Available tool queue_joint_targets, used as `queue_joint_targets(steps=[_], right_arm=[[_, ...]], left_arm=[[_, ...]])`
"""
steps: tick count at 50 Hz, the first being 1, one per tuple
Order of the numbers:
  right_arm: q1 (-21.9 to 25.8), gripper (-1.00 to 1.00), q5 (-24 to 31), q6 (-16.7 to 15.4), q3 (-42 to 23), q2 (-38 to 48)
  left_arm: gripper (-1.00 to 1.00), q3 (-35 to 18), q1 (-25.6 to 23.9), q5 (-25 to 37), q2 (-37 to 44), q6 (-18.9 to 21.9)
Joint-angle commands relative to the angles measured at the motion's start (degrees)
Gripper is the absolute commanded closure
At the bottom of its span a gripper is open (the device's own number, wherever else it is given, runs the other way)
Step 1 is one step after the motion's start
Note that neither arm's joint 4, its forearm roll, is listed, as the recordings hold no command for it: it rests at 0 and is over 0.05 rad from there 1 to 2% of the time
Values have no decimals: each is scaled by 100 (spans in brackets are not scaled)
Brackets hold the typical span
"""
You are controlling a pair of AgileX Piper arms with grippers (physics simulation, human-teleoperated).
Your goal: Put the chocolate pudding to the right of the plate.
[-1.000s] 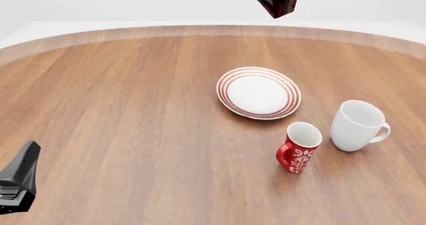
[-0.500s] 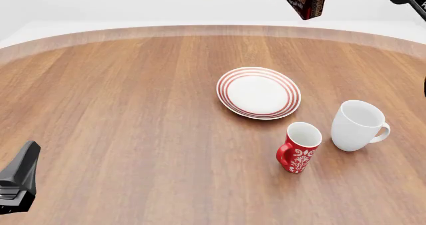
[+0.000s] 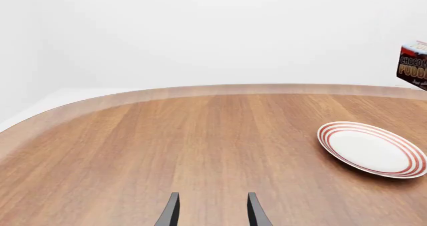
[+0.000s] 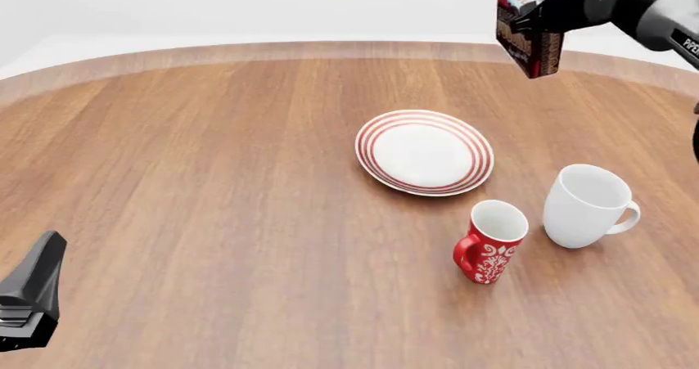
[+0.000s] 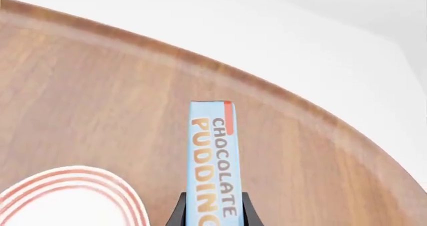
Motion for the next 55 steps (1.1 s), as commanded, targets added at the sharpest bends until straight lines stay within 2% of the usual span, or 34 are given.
queue_joint_targets(steps=[1, 19, 31, 44, 55], right_arm=[[-213, 100, -398, 37, 595, -10], [-356, 100, -786, -39, 1209, -6], [-369, 100, -1126, 77, 1685, 112], [-333, 100, -1602, 53, 2428, -50], [-526, 100, -1961, -26, 3009, -183]], left_arm=[[-100, 0, 0, 0, 0, 0], [-100, 0, 0, 0, 0, 0], [-100, 0, 0, 0, 0, 0], [-100, 0, 0, 0, 0, 0], [-100, 0, 0, 0, 0, 0]])
